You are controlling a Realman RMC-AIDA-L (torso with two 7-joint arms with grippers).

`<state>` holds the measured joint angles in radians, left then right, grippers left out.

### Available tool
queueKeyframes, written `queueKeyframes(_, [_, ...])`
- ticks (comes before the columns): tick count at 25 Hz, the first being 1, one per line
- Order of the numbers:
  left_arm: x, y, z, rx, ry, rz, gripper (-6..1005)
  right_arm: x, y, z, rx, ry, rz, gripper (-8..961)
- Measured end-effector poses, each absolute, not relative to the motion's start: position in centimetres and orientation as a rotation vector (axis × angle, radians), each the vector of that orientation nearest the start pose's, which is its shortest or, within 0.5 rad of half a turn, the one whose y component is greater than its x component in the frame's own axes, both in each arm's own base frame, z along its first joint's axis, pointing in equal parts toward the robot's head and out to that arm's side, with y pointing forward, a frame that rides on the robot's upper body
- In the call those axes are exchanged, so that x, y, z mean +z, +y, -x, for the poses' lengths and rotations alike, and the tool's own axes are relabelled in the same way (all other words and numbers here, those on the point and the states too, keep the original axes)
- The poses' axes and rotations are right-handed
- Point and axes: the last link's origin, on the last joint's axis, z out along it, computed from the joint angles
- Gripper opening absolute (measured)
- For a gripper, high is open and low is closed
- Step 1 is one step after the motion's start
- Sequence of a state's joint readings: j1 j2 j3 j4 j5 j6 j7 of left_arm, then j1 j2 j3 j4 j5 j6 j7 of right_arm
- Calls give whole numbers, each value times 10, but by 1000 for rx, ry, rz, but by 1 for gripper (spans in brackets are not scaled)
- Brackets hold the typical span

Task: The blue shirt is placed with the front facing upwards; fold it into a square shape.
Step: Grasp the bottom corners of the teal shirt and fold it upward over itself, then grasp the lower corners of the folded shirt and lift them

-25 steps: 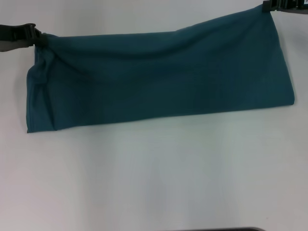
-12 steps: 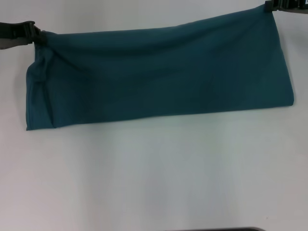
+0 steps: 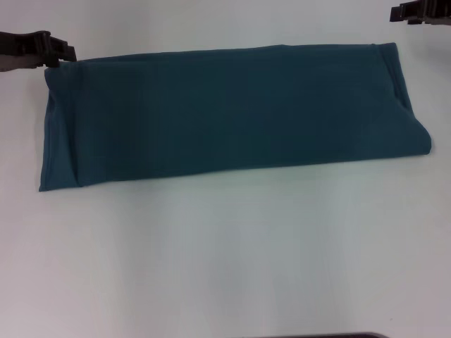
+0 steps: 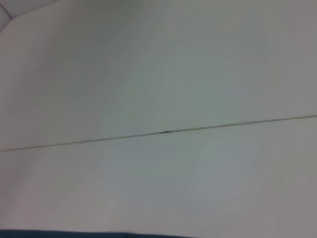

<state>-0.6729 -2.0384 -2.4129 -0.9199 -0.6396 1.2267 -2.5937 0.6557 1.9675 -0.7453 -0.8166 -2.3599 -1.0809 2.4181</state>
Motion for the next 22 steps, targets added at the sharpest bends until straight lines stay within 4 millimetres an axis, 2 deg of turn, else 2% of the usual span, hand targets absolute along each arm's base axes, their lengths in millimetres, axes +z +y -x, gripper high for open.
queueKeyframes(3, [65,414,269,-251,-1571,1999,372,86,425,-291,322,1423,1975,319])
queueKeyframes(17, [79,409,263,-285,-1529,1999,710,85,418,-294,290,1413,2037,868])
queueKeyframes(19, [82,405,260,-310,-1523,2012,772,86,416,-292,306,1406,2060,890])
queueKeyframes(21, [85,402,259,-331,-1515,2021,770,89,413,-289,340,1389,2094,913])
queueKeyframes(22, [90,393,254,-402,-1498,2053,768,91,412,-287,366,1378,2109,924])
